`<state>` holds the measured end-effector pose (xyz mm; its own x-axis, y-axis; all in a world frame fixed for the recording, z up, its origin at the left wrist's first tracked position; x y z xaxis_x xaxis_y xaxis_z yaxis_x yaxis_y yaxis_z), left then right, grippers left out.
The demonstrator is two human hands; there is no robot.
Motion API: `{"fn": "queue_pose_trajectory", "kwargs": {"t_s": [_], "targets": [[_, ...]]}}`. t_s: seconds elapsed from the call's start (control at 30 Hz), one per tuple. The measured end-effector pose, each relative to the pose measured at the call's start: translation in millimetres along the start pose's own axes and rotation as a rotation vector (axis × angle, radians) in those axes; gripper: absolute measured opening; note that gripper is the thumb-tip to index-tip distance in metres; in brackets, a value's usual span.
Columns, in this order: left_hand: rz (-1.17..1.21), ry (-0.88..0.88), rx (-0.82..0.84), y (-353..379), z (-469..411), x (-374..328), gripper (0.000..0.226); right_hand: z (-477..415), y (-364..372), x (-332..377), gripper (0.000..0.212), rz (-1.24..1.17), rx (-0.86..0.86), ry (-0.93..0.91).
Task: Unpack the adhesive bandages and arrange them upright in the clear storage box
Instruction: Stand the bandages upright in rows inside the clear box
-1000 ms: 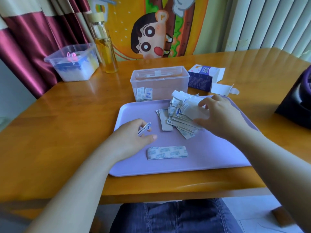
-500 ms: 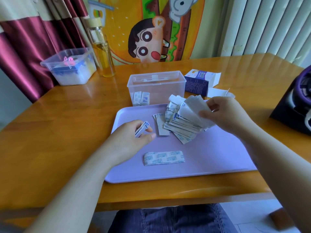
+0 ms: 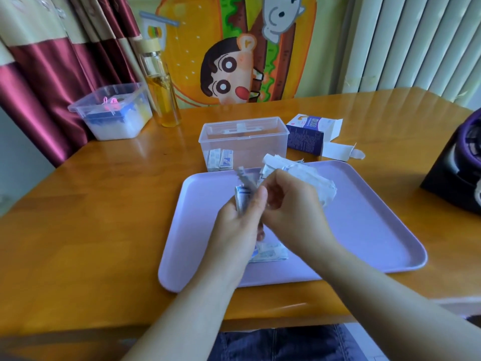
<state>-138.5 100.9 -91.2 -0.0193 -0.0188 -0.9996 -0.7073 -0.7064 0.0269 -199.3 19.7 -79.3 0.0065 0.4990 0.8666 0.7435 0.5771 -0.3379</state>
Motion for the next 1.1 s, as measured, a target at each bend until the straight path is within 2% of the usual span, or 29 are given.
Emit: {"fn": "queue_pose_trajectory", "kwargs": {"t_s": [0.1, 0.27, 0.3, 0.43, 0.5, 0.6, 0.7, 0.9, 1.0, 1.1], "targets": [[0.035, -0.001, 0.011, -1.9, 0.7, 2.8, 0.024, 3.5, 6.0, 2.4, 0.023, -0.025, 0.092, -0.013], [0.291, -0.148, 0.05, -11.6, -1.1, -0.5, 0.025, -3.6, -8.9, 4.7, 0.016, 0.075, 0.356, -0.055], [0.319, -0.16, 0.07, -13.5, -1.7, -1.1, 0.024, -4.8, -12.8, 5.1, 0.017, 0.055, 0.364, -0.043], [0.236, -0.141, 0.158, -18.5, -1.8, -5.1, 0.02, -13.7, -19.3, -3.2, 0.026, 0.059, 0.134, 0.026], [0.158, -0.104, 0.191, -19.5, -0.8, -7.5, 0.02, -16.2, -16.2, -9.3, 0.03, 0.002, 0.165, 0.133], [0.096, -0.079, 0.158, -23.4, -0.8, -7.7, 0.019, -14.7, -11.7, -14.1, 0.024, -0.244, 0.252, 0.243], [0.048, -0.077, 0.123, -27.9, -1.1, -4.4, 0.019, -14.7, -8.8, -21.3, 0.013, -0.439, 0.245, 0.327], [-0.066, -0.053, 0.078, -32.6, -2.6, -3.3, 0.014, -13.7, -9.7, -29.2, 0.028, -0.719, 0.301, 0.457], [-0.145, -0.058, 0.015, -36.6, -7.4, -1.1, 0.011, -12.4, -11.7, -28.8, 0.029, -0.771, 0.311, 0.446], [-0.183, -0.06, 0.003, -34.0, -9.8, -1.0, 0.008, -11.9, -11.1, -29.2, 0.026, -0.68, 0.273, 0.425]]}}
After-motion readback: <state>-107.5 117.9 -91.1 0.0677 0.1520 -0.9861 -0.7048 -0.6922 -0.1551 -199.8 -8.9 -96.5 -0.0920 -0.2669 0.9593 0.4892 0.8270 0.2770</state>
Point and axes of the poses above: each hand's wrist, its own z-axis away from the middle knuckle, its own y-axis out of the palm, x = y × z, the point moved 1 cm from there along -z, towards the middle knuckle, and after that the axes turned 3 degrees about -z, right-handed, at the moved point
